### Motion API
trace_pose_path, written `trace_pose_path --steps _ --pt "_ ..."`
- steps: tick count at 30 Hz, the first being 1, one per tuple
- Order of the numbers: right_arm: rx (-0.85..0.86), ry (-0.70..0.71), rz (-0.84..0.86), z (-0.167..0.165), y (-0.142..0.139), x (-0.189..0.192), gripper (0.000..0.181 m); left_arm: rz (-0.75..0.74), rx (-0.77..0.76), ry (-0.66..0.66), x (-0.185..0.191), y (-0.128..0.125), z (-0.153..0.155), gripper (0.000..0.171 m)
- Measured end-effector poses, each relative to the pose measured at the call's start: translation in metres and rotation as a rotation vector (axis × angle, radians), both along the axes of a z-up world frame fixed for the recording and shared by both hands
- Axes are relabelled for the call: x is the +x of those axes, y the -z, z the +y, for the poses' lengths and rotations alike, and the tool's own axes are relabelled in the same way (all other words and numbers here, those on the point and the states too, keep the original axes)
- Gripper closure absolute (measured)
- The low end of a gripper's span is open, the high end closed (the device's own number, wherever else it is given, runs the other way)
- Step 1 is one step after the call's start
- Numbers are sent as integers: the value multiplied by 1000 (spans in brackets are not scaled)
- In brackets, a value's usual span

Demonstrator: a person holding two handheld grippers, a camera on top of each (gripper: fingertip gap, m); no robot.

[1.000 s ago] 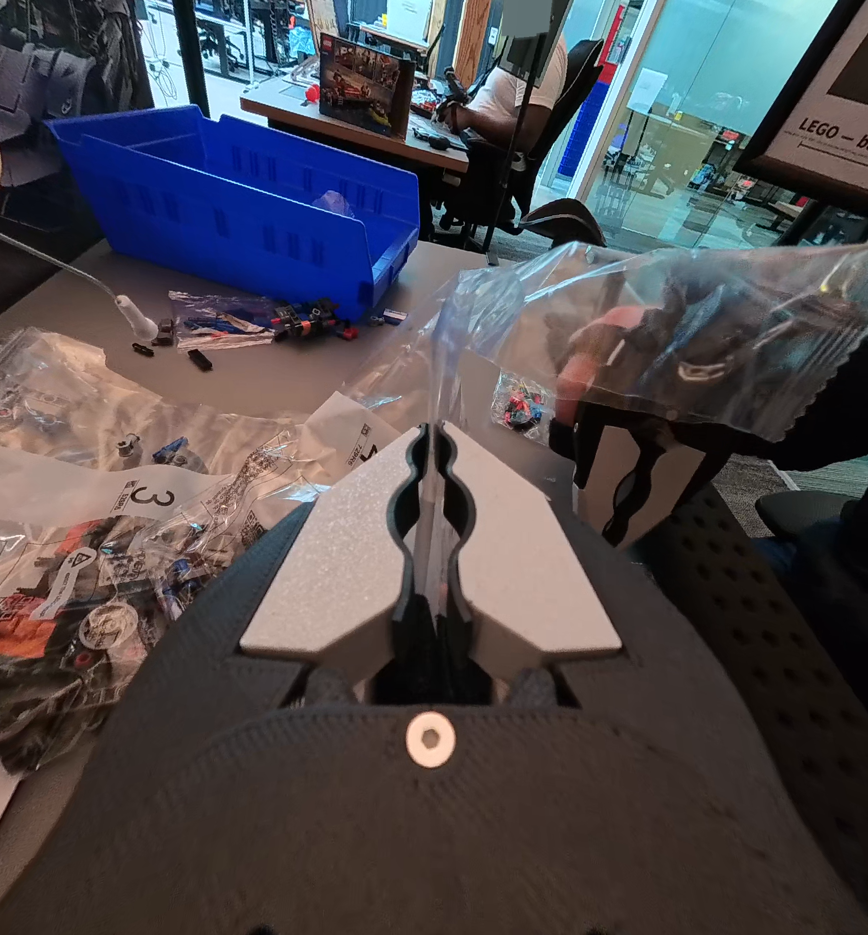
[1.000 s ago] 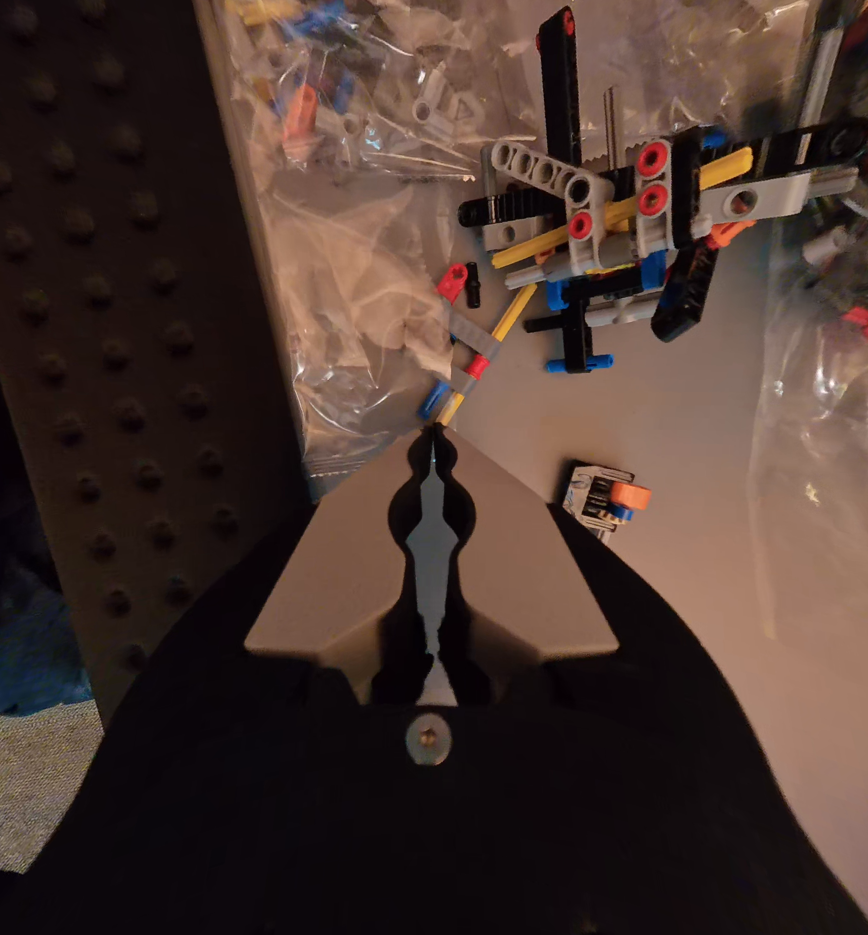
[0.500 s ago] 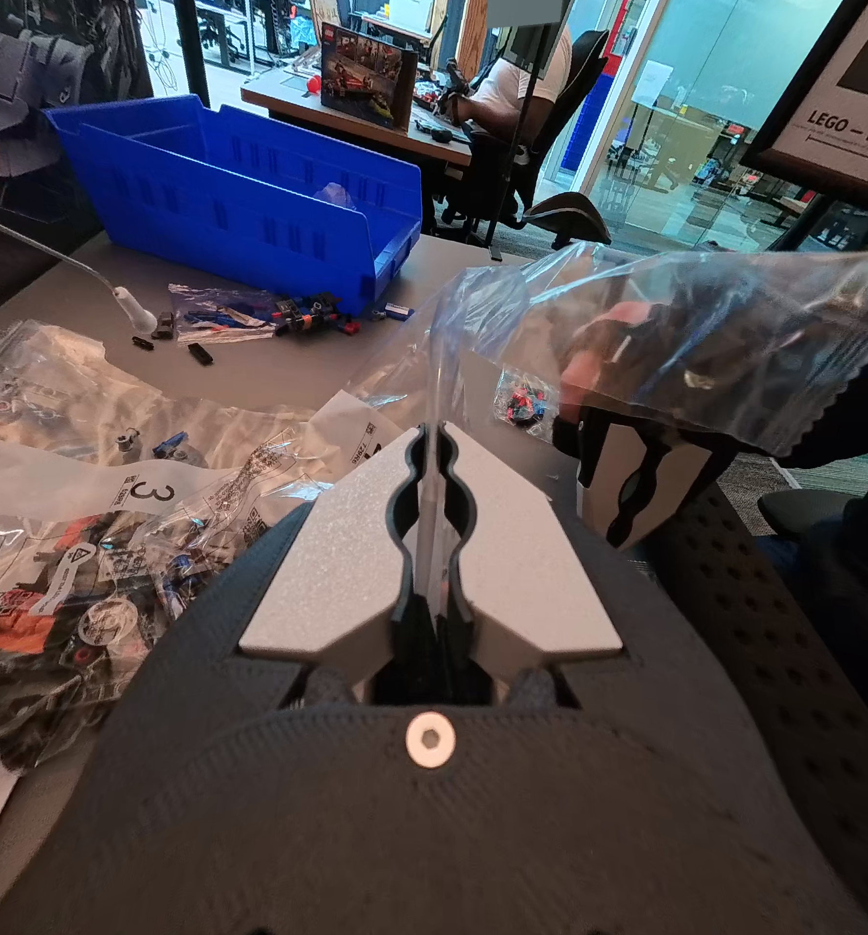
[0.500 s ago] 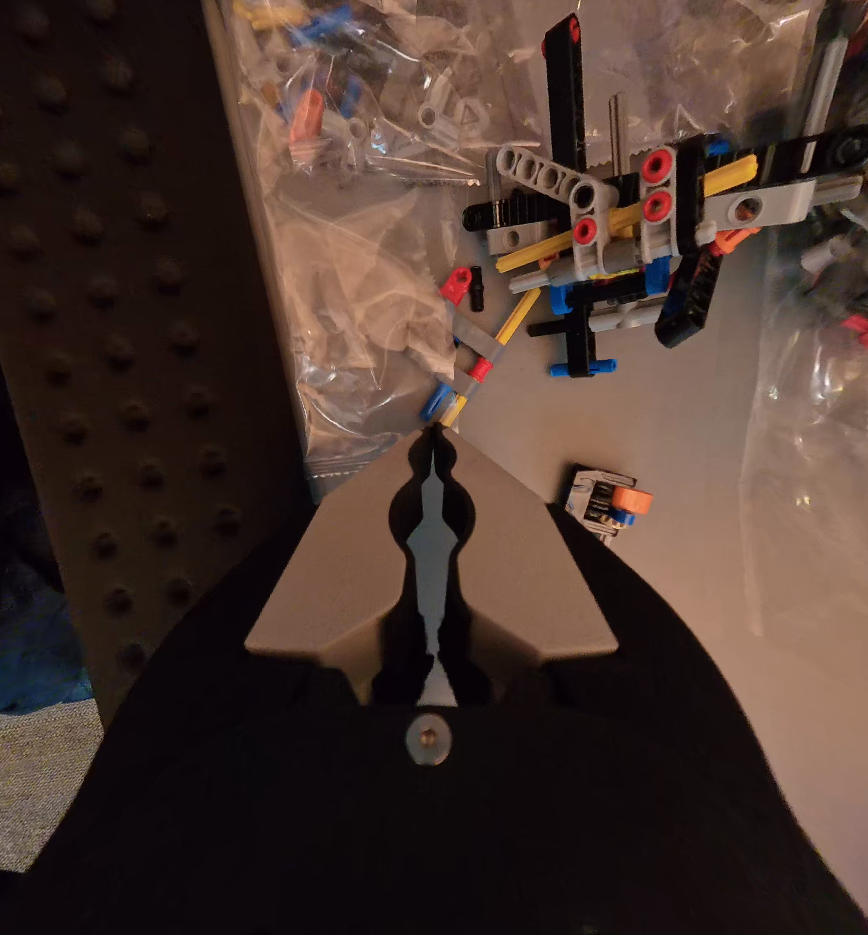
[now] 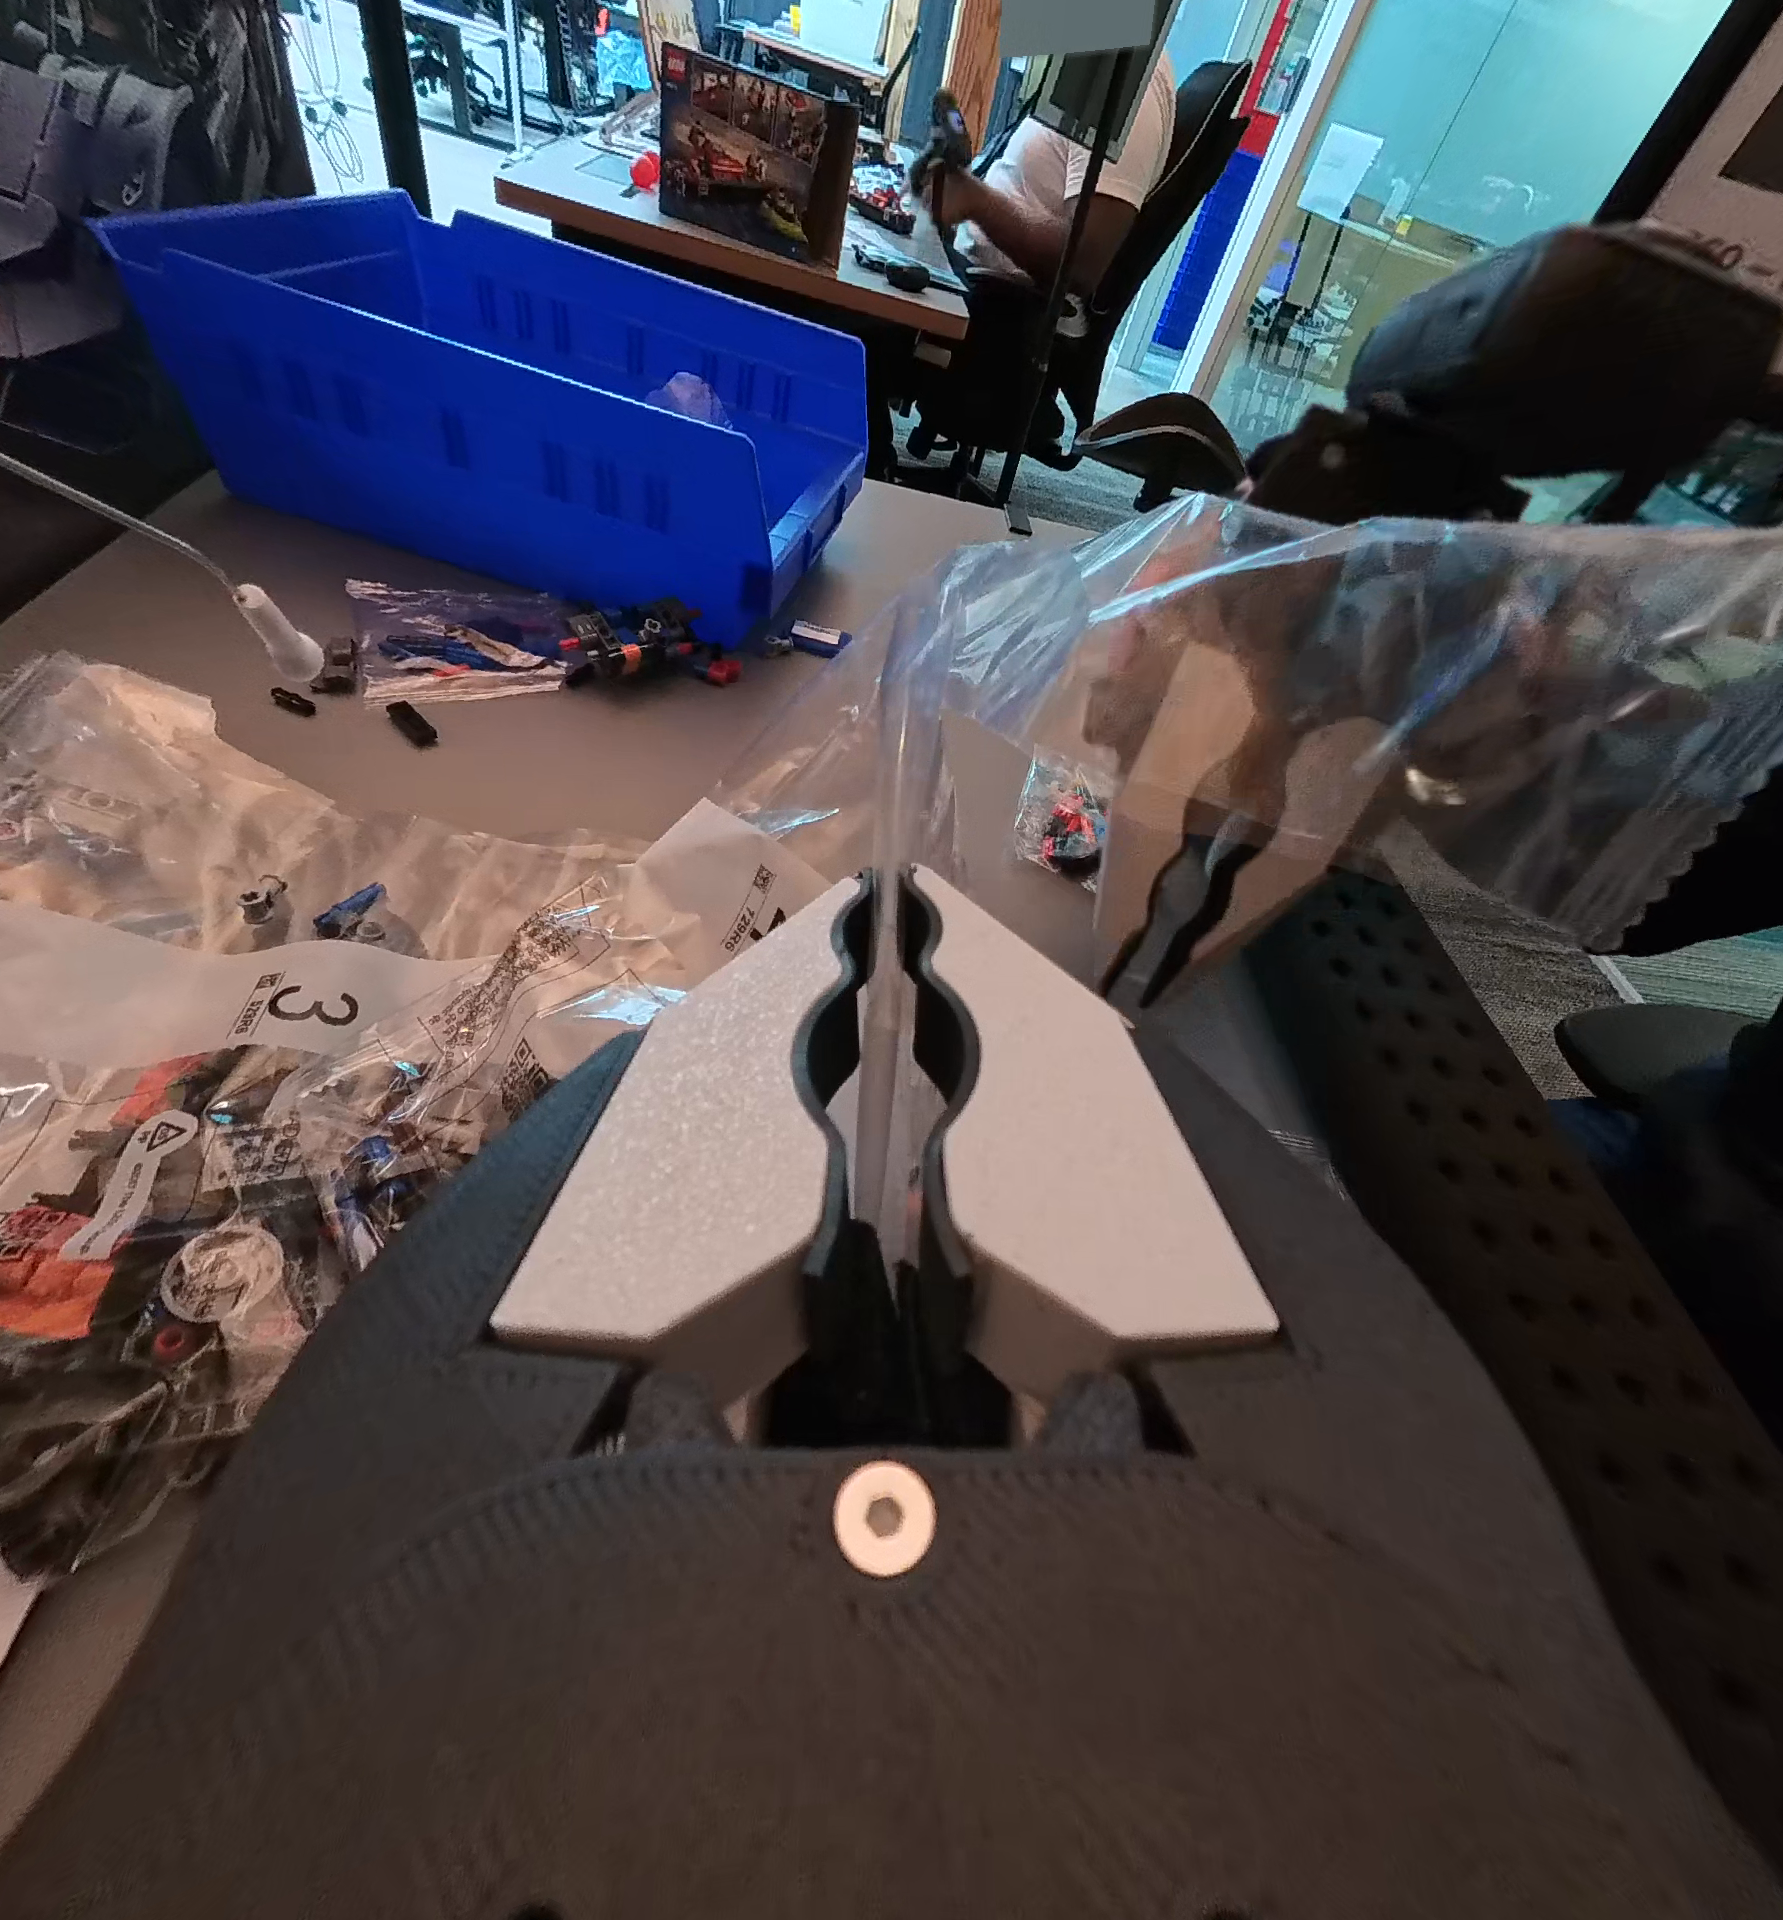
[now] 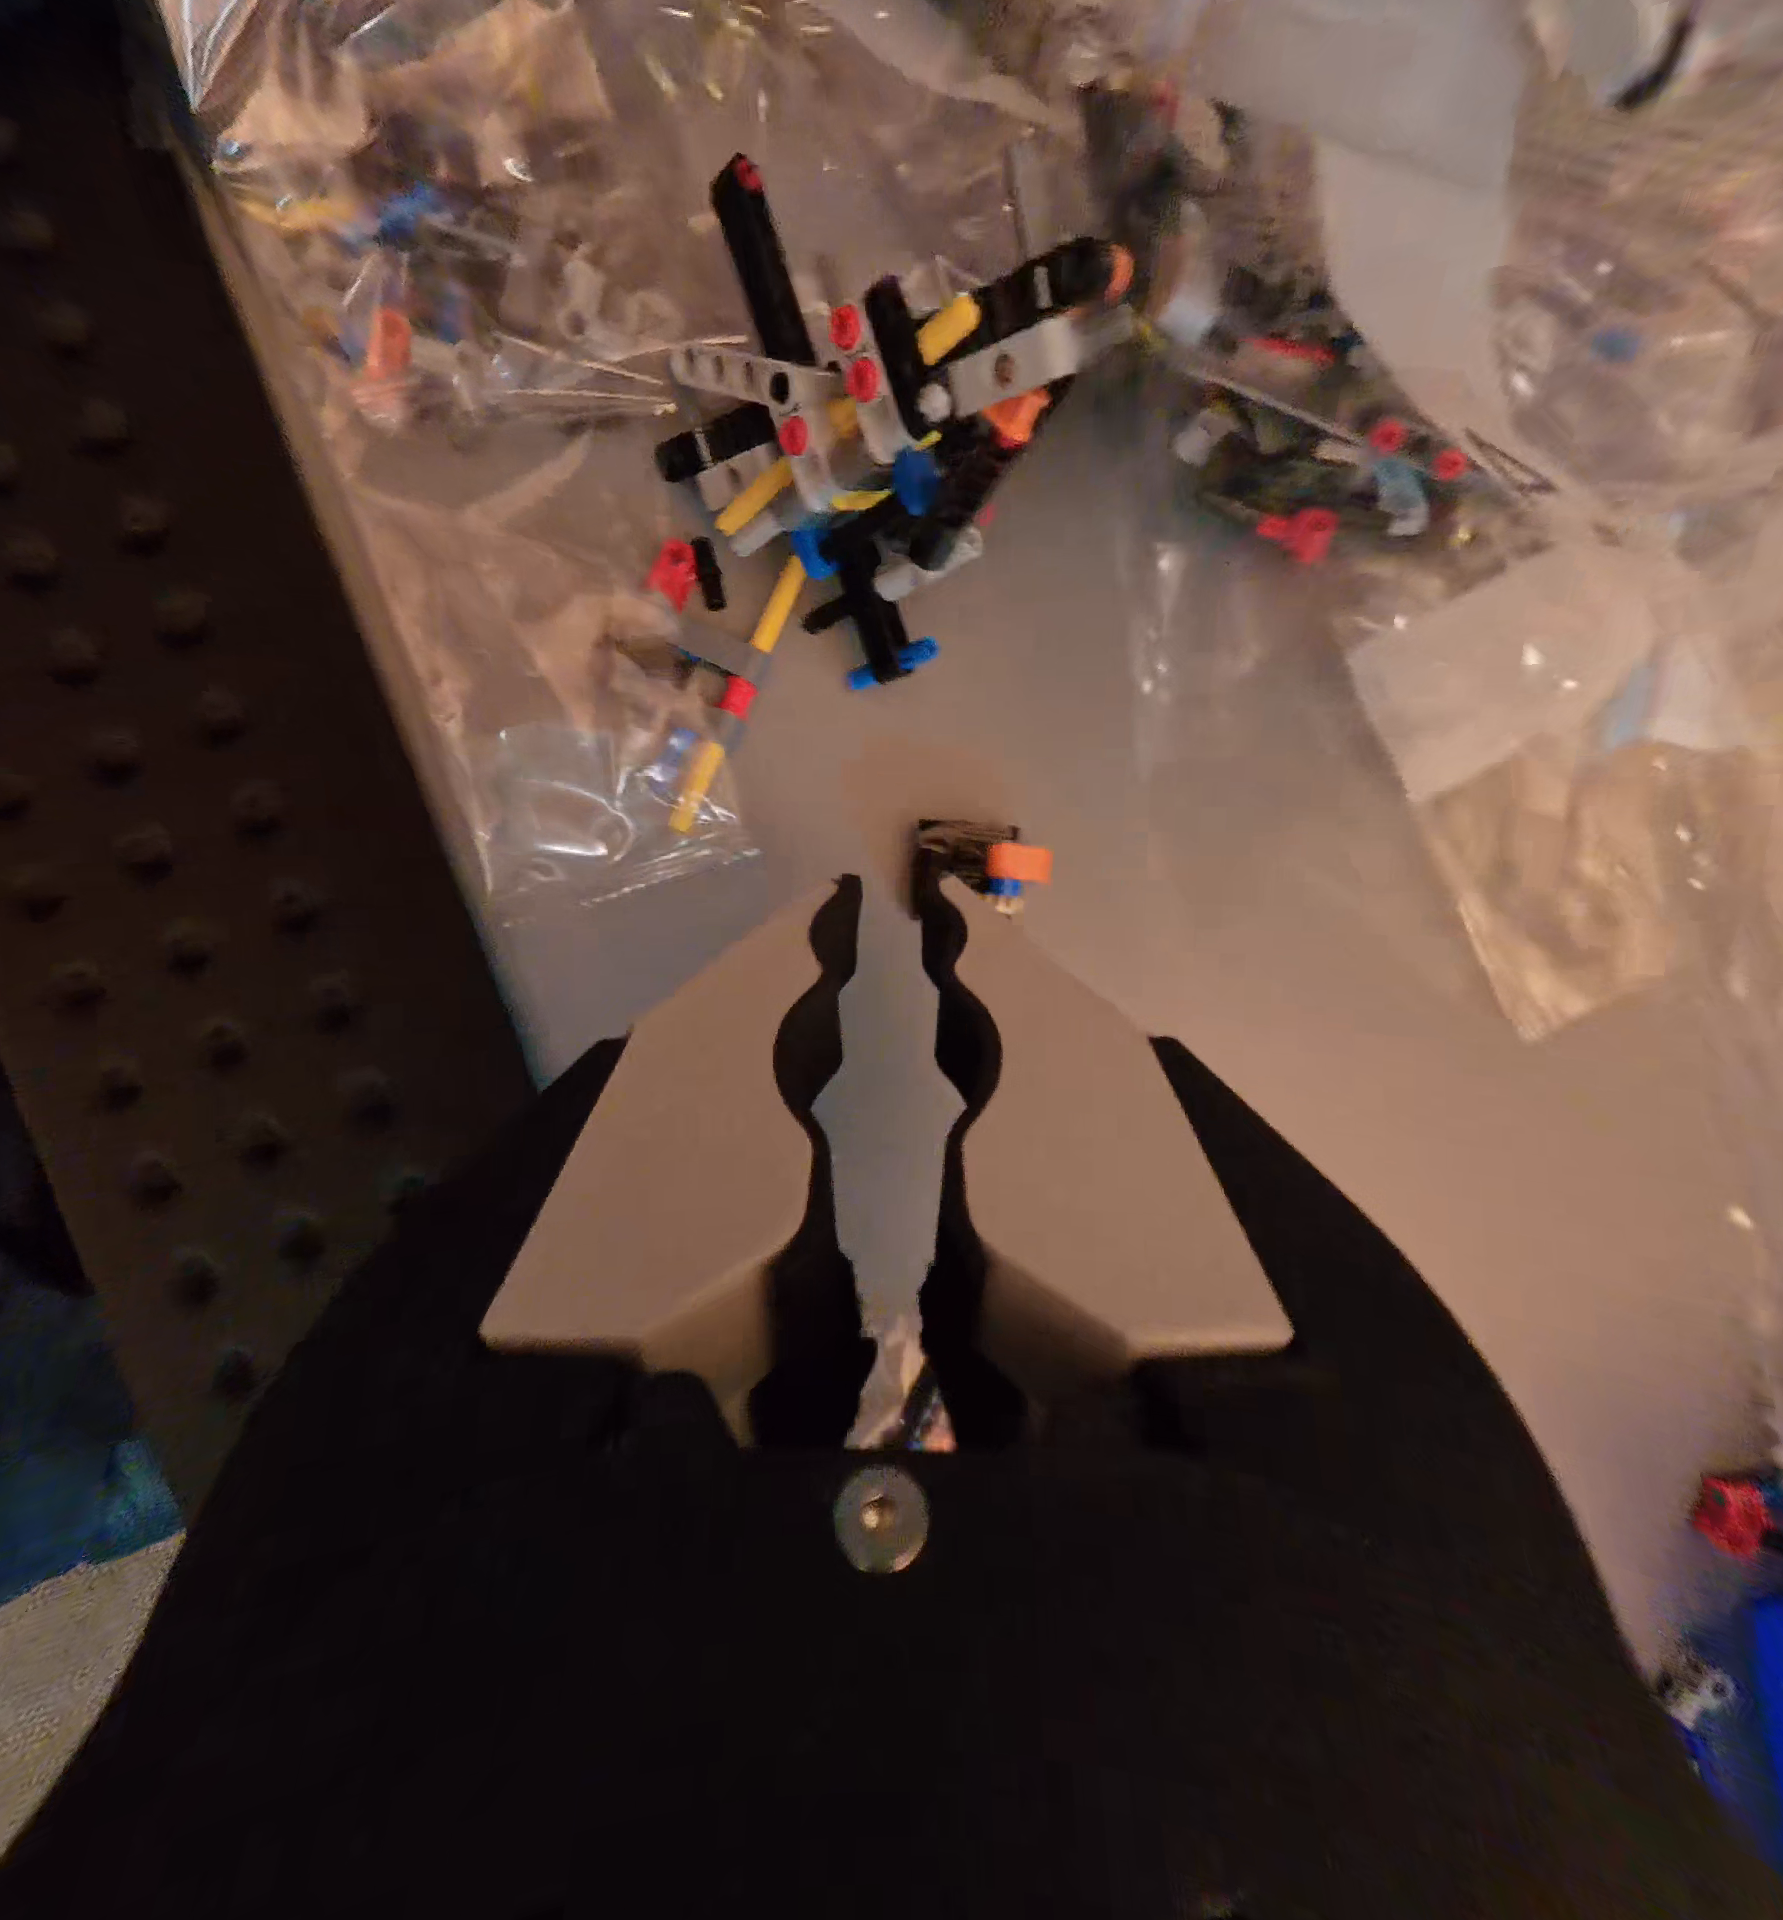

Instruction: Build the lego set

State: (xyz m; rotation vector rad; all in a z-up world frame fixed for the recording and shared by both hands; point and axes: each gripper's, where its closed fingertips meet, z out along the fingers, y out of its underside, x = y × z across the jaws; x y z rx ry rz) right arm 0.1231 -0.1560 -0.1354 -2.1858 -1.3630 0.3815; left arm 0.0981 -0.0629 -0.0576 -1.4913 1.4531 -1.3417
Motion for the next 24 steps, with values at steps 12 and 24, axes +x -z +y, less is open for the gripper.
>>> trace_pose_path --steps 12,24 --pt "-33 12 -73 5 17 9 164 8 -4 0 0 3 1 169" --pt "-49 9 -100 8 30 7 162 12 -7 -2 0 4 2 169"
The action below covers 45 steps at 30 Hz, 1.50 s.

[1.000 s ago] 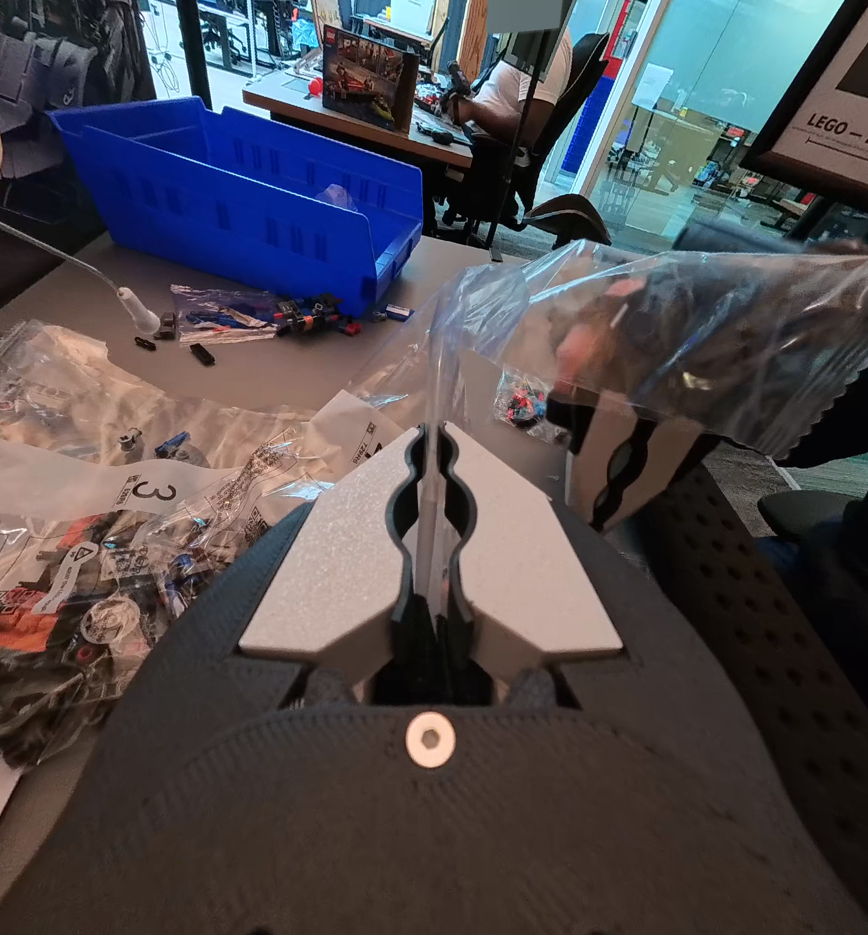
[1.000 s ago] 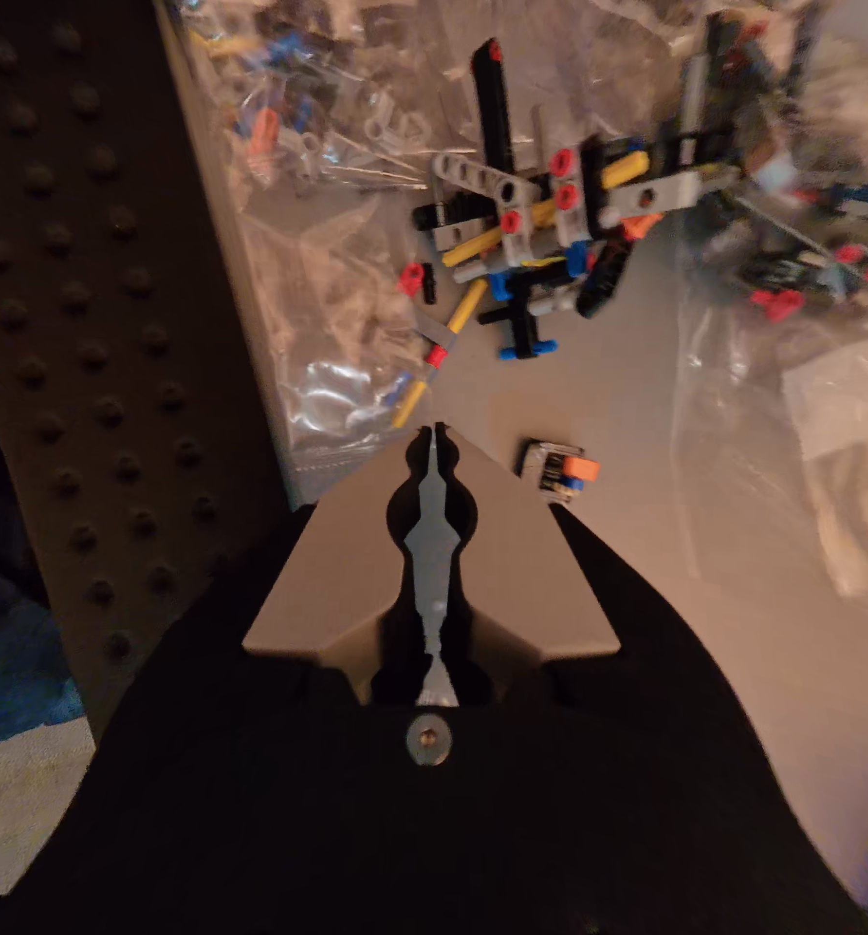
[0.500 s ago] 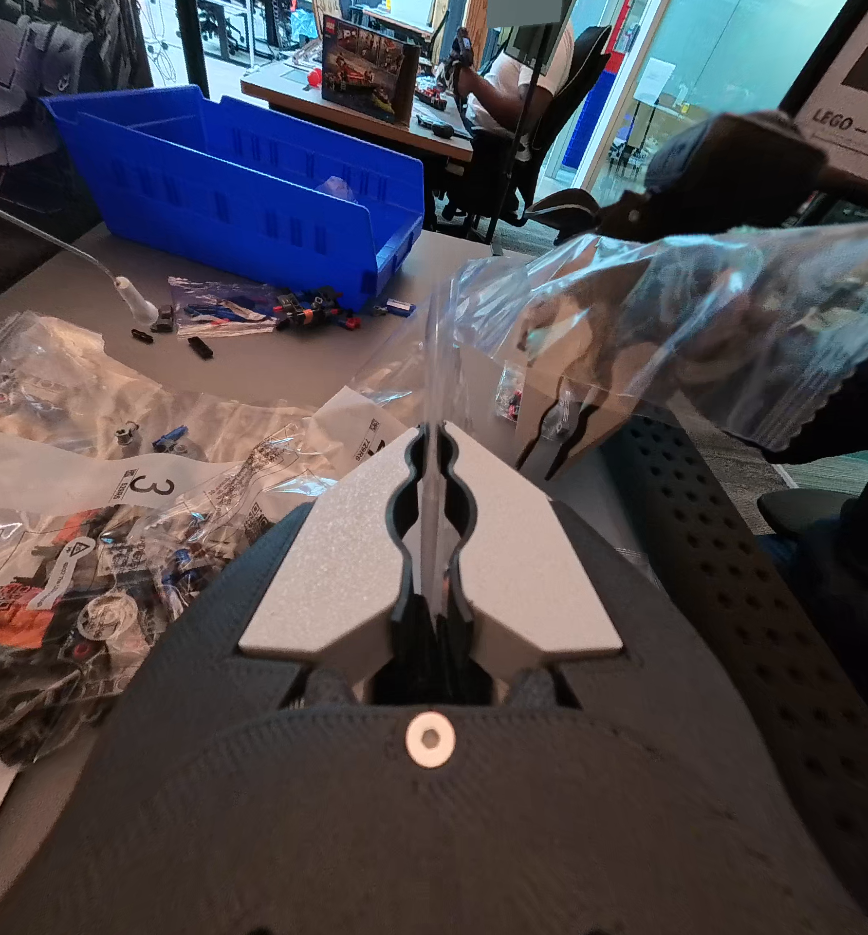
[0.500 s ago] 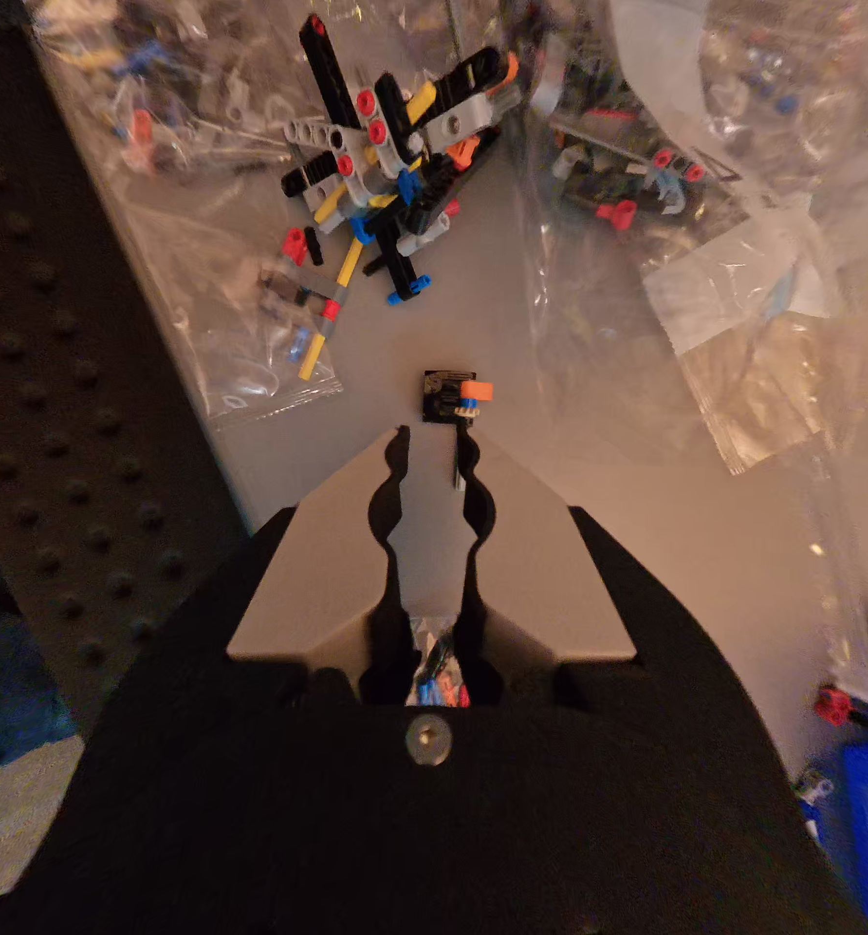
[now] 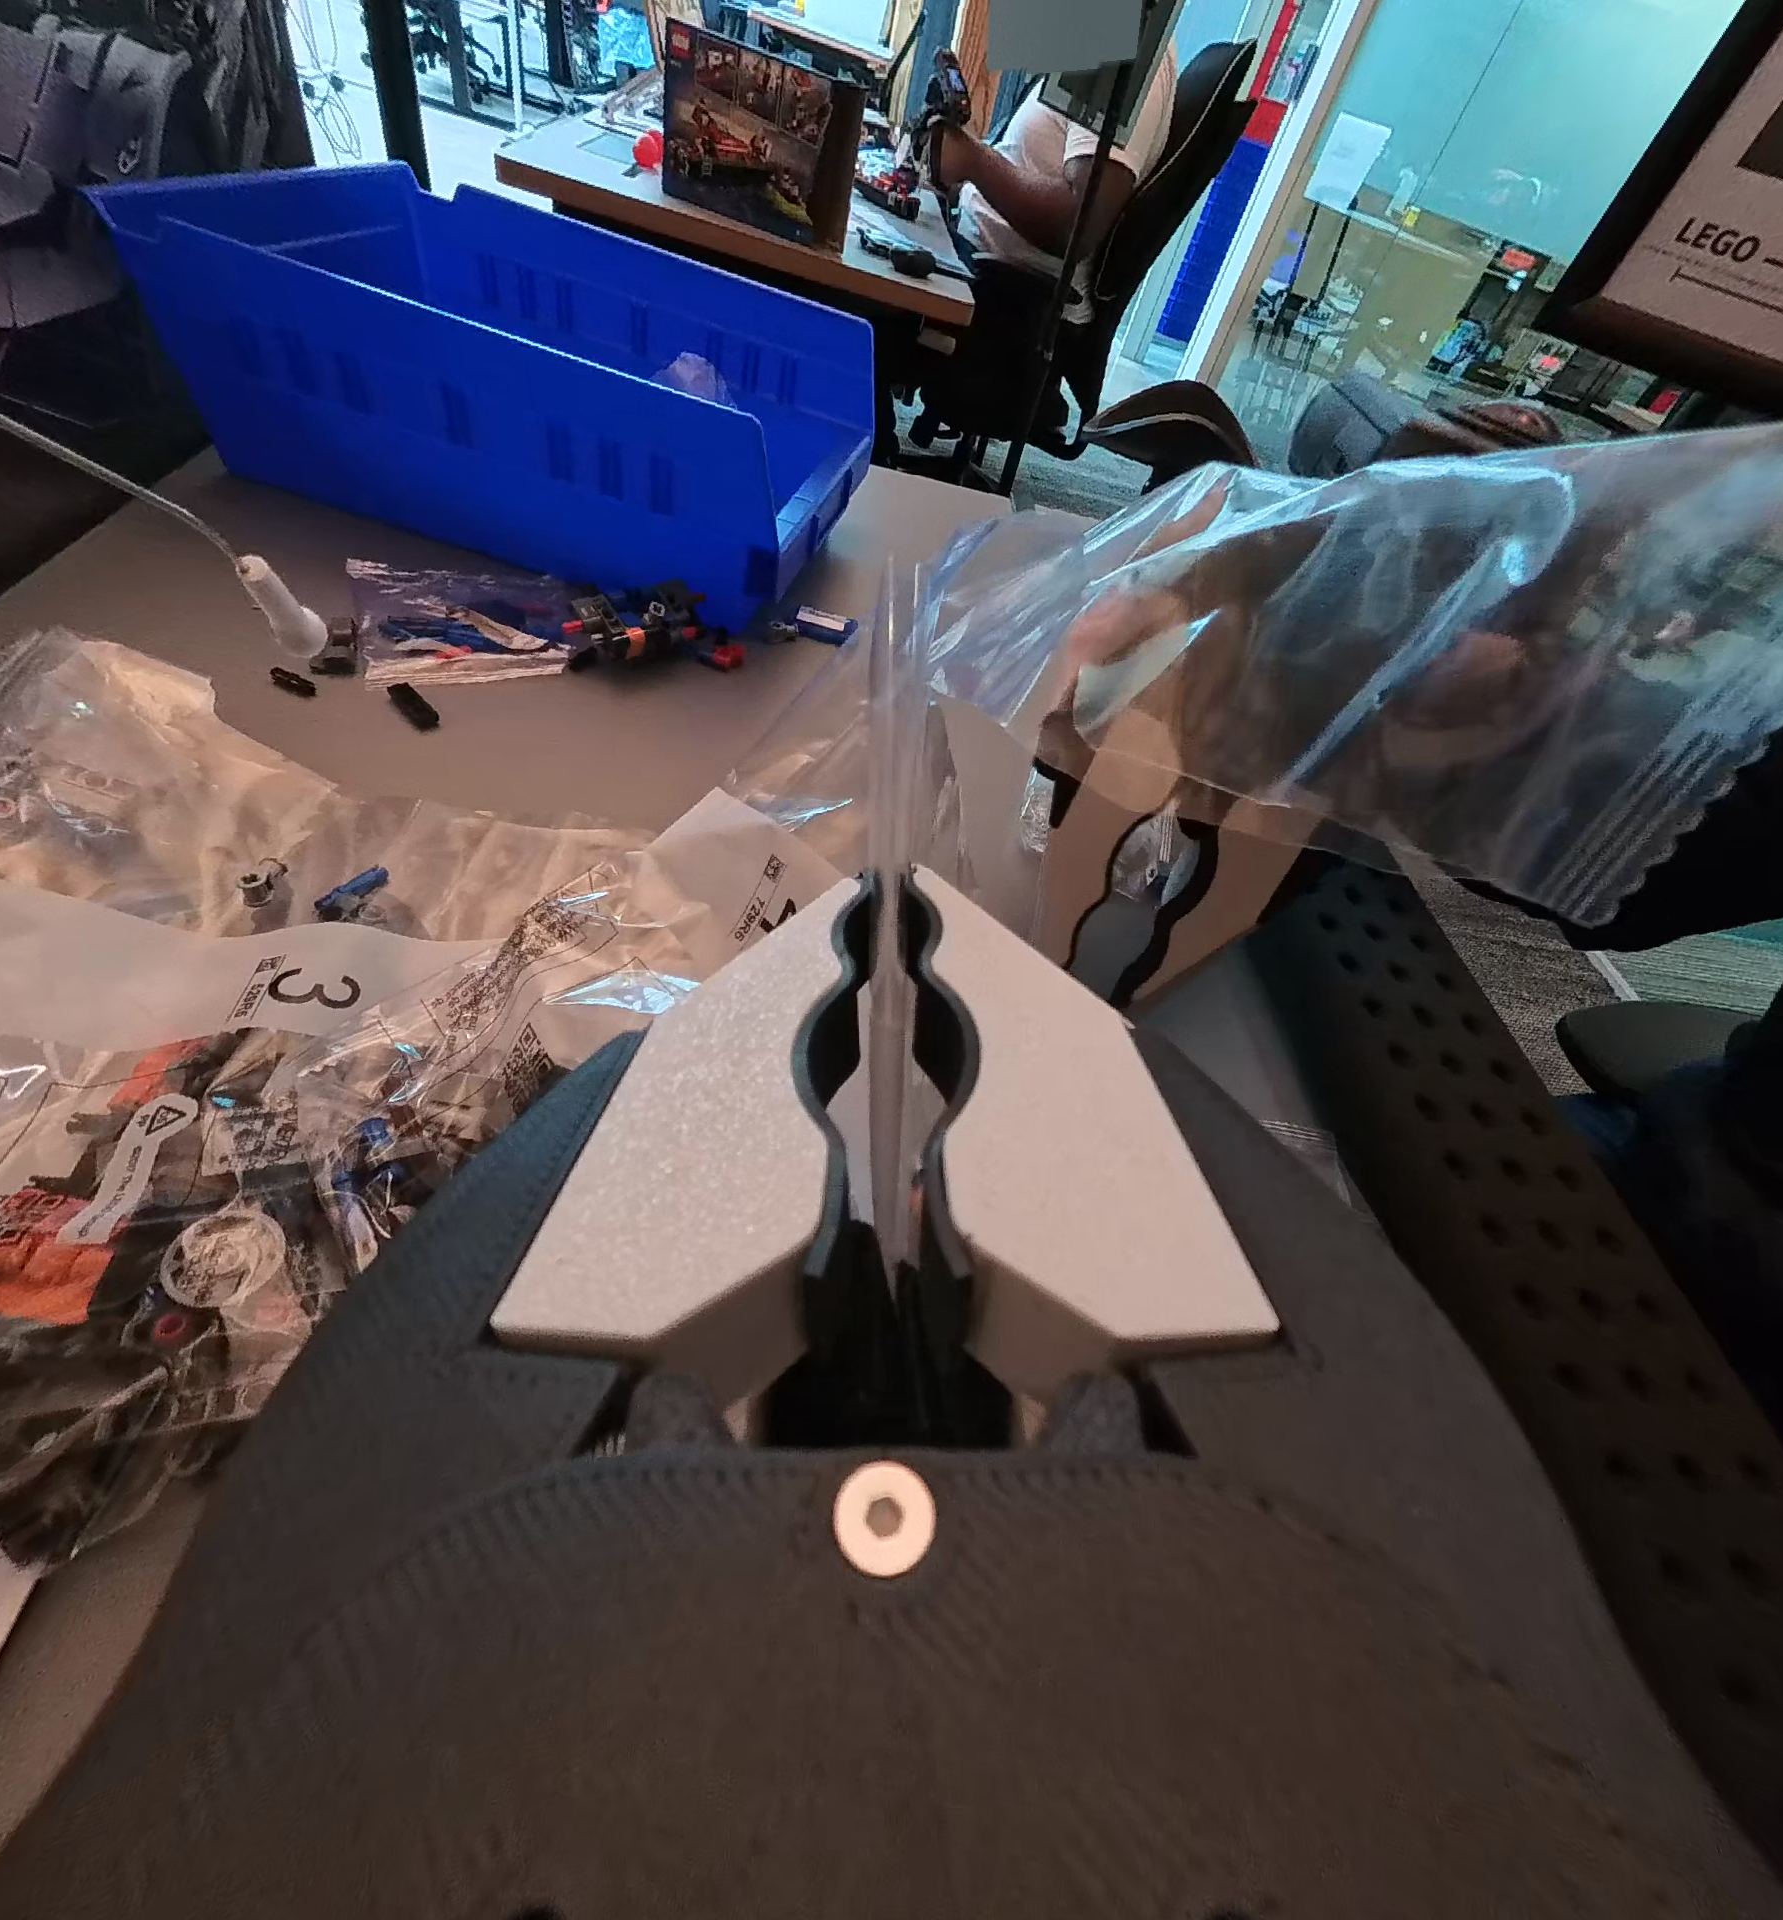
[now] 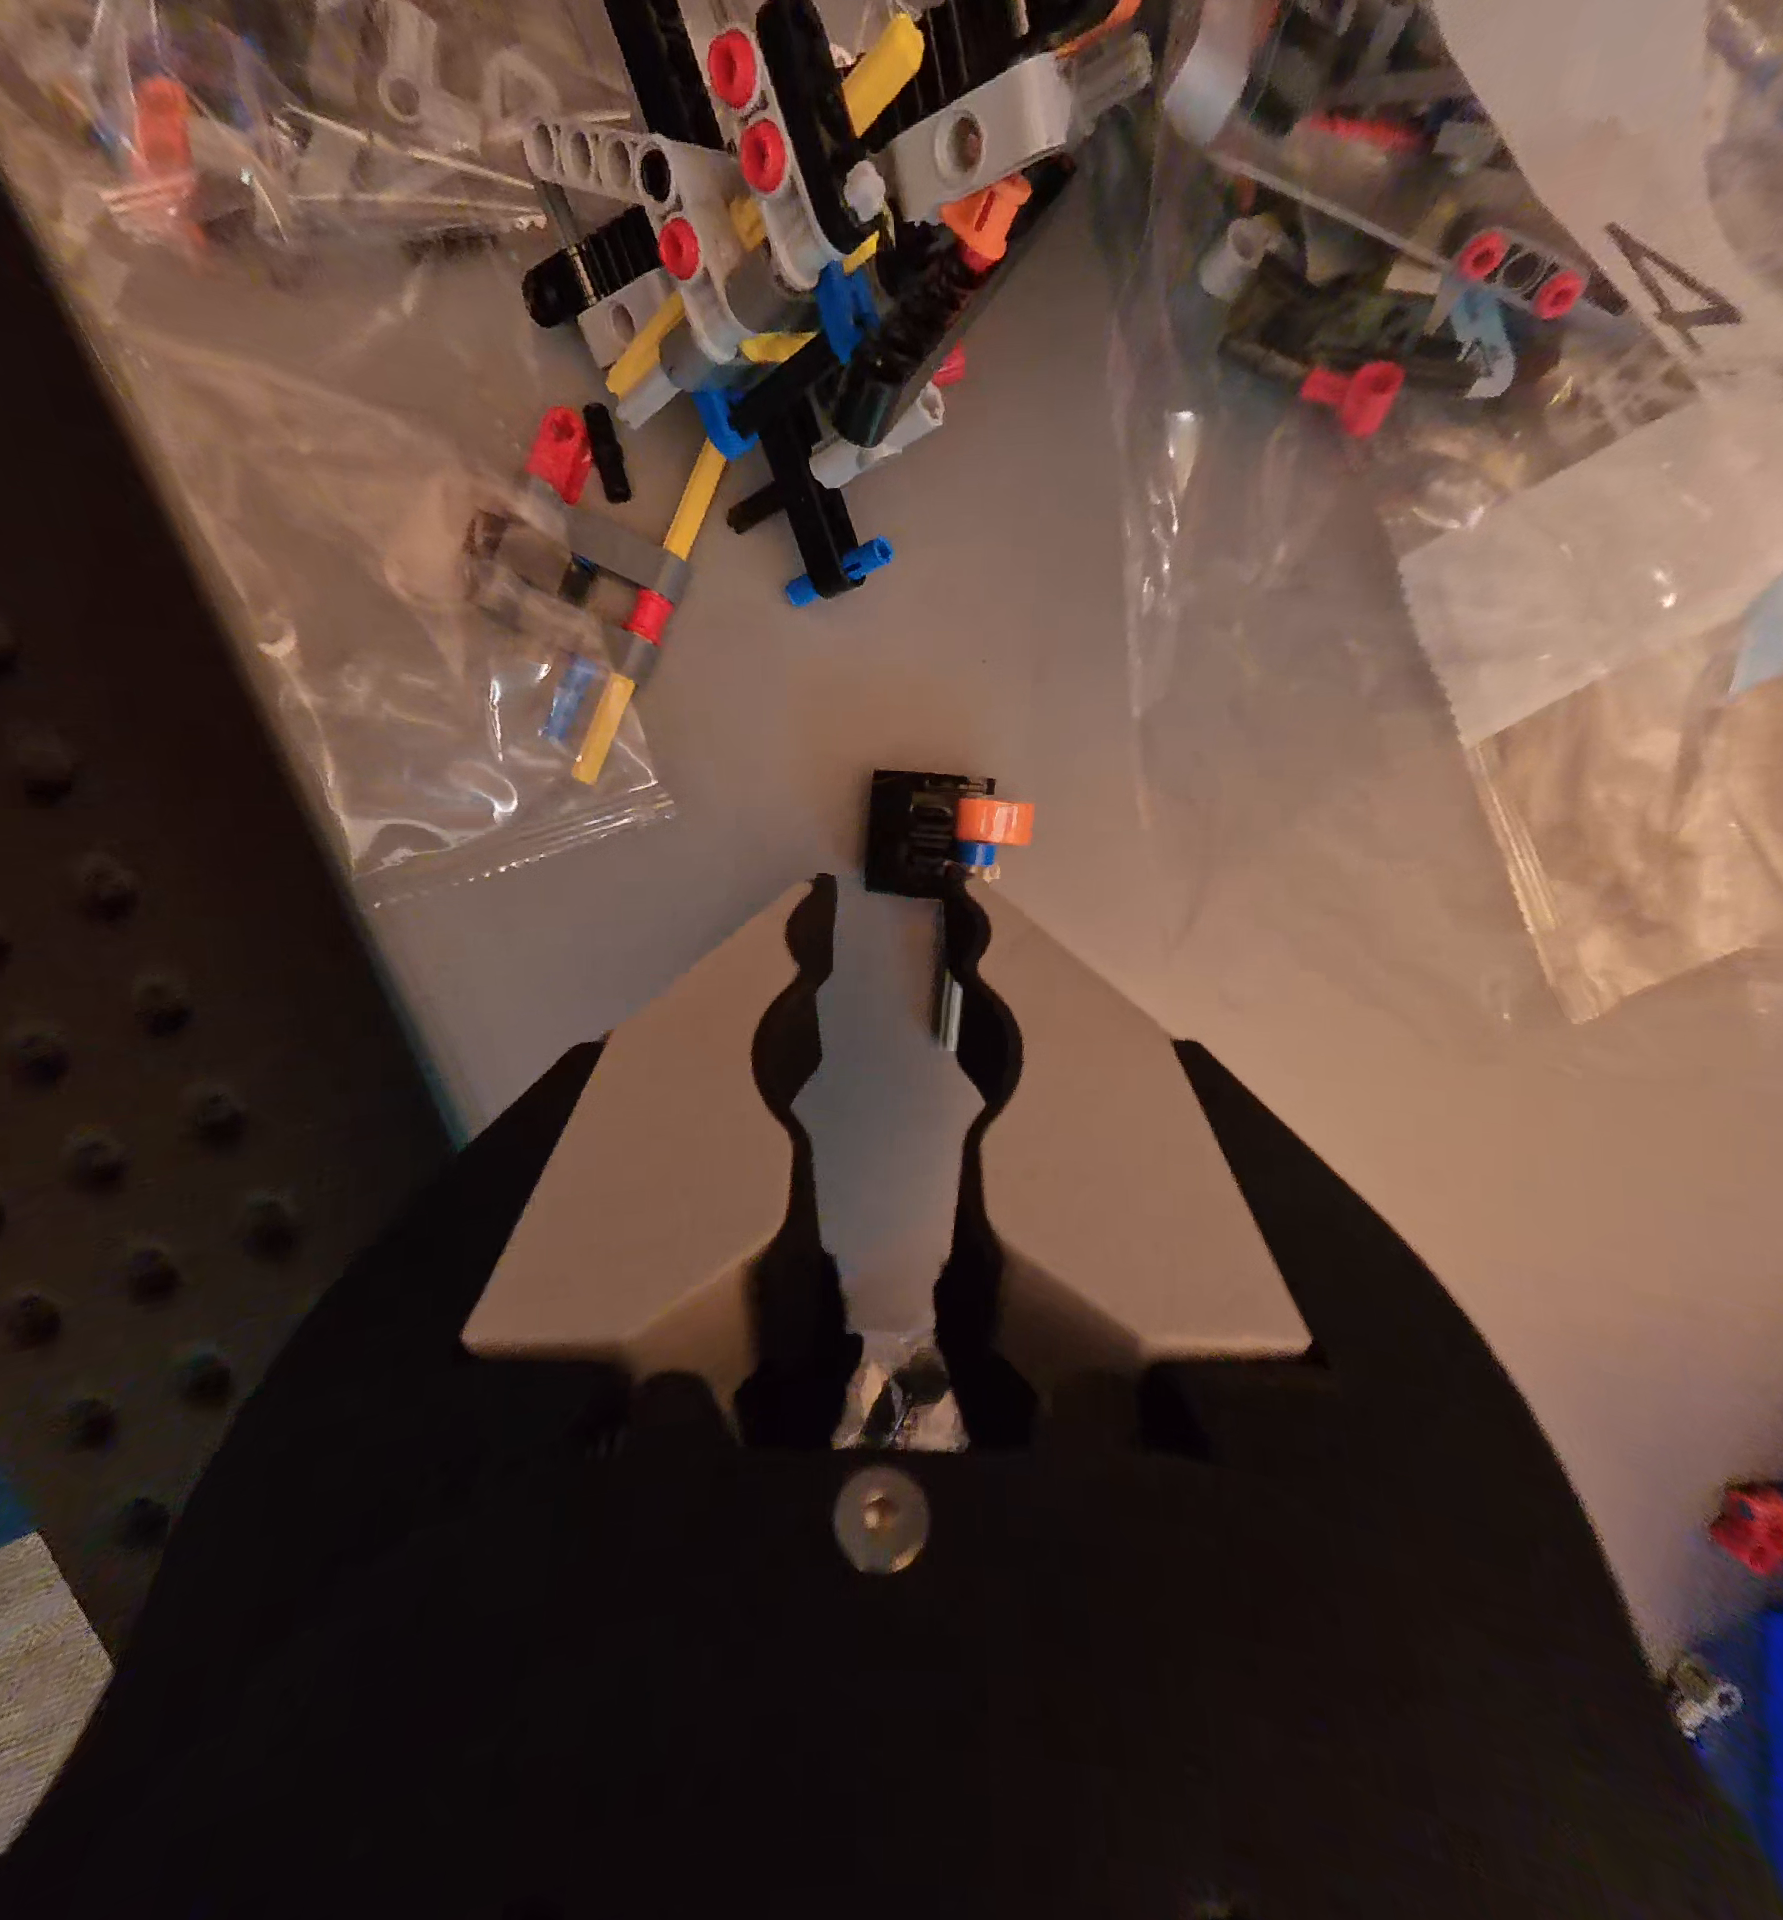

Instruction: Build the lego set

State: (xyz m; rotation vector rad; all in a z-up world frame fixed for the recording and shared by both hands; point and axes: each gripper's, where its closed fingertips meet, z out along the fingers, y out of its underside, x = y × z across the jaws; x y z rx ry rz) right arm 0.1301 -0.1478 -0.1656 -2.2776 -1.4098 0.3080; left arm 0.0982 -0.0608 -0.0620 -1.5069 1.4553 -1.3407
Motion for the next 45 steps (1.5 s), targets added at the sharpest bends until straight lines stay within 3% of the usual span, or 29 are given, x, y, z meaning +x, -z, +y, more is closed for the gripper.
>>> trace_pose_path --steps 8,21,34,45 --pt "-8 15 16 6 2 -6 144 5 0 2 1 1 -1 169" --pt "-67 -77 -46 -14 10 -2 151 11 1 4 1 3 0 169" --pt "29 40 26 -1 -23 30 153 16 -2 3 2 5 0 169" --pt "-69 -62 -39 -18 12 -1 147 22 -5 3 2 7 1 169"
